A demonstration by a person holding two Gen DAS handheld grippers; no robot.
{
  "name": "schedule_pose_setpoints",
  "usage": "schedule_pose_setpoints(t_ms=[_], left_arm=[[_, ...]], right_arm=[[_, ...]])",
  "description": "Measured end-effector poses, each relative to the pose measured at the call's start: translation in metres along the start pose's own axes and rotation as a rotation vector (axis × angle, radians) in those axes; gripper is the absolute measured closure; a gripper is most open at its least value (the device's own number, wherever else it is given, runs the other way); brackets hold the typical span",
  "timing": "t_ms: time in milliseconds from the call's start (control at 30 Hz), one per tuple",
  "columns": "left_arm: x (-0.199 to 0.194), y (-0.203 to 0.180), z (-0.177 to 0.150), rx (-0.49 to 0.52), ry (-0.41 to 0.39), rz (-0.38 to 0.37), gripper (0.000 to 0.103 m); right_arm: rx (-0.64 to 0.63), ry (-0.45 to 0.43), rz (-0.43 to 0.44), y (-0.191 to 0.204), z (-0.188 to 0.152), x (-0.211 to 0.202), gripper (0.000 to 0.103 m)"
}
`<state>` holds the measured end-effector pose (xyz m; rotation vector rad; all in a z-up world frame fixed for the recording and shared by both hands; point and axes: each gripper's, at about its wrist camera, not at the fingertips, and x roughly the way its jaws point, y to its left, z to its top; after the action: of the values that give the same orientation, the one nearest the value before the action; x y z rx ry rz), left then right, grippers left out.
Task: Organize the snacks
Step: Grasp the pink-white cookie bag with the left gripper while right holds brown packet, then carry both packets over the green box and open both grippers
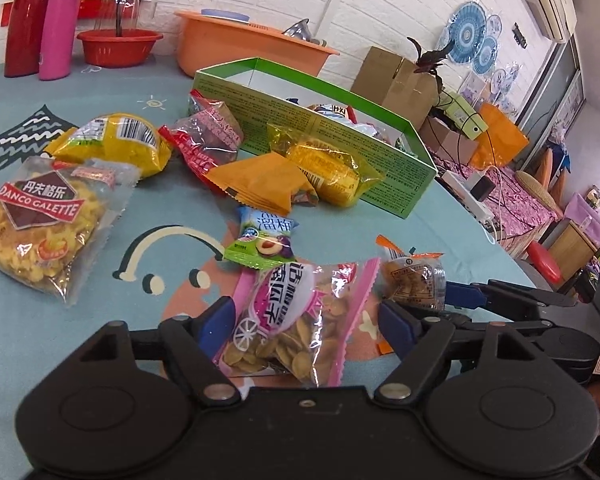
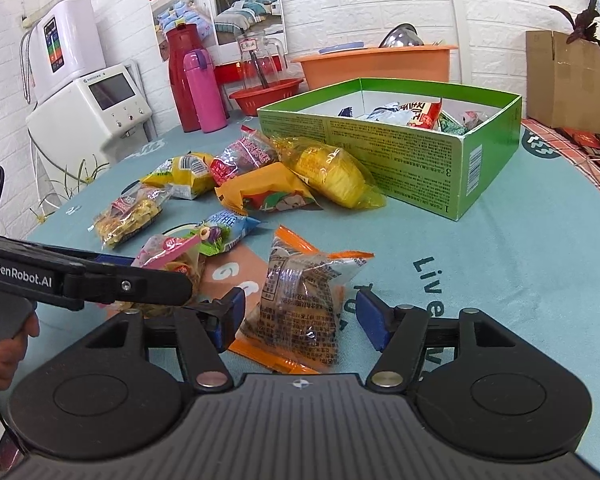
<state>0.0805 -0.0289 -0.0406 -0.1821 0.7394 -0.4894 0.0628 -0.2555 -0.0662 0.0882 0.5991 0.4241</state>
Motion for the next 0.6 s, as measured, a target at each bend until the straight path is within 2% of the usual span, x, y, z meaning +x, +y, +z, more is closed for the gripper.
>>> schedule_pose_setpoints(t_ms=[133, 200, 233, 267, 300, 333, 400, 533, 600], left_arm=[[0.001, -0.001, -0.003, 0.014, -0.014, 0.029, 0.0], [0.001, 0.0, -0.005, 0.01, -0.024, 0.04, 0.0], [0.002, -0.001, -0.006, 0.018, -0.031, 0.06, 0.0], [0.002, -0.002, -0.006, 0.033, -0.036, 0.066, 0.009], [0.001, -0.002, -0.007, 0.035, -0.038, 0.064, 0.012], [0.0, -0.002, -0.007, 0.034, -0.044, 0.055, 0.026], [-0.002, 0.0, -0.007, 0.0, -0.048, 0.02, 0.028], [-0.007, 0.014, -0.008, -0.129, -0.054, -0.057, 0.031], [-0.015, 0.015, -0.008, -0.167, -0.062, -0.078, 0.031]], right_arm=[[-0.018, 0.004, 0.005, 0.002, -0.001, -0.001, 0.003], [-0.035, 0.007, 0.004, 0.005, -0.002, -0.002, 0.008], [-0.043, 0.008, 0.004, 0.007, -0.002, -0.001, 0.015], [-0.047, 0.008, -0.001, 0.008, -0.002, -0.001, 0.015], [-0.049, 0.005, -0.002, 0.009, -0.002, -0.001, 0.016], [-0.056, 0.0, -0.002, 0.01, -0.003, 0.0, 0.021], [-0.064, -0.017, 0.002, 0.01, -0.005, 0.001, 0.023], [-0.048, -0.036, 0.002, 0.009, -0.006, -0.006, 0.036], [-0.047, -0.034, -0.003, 0.009, -0.005, -0.008, 0.037]])
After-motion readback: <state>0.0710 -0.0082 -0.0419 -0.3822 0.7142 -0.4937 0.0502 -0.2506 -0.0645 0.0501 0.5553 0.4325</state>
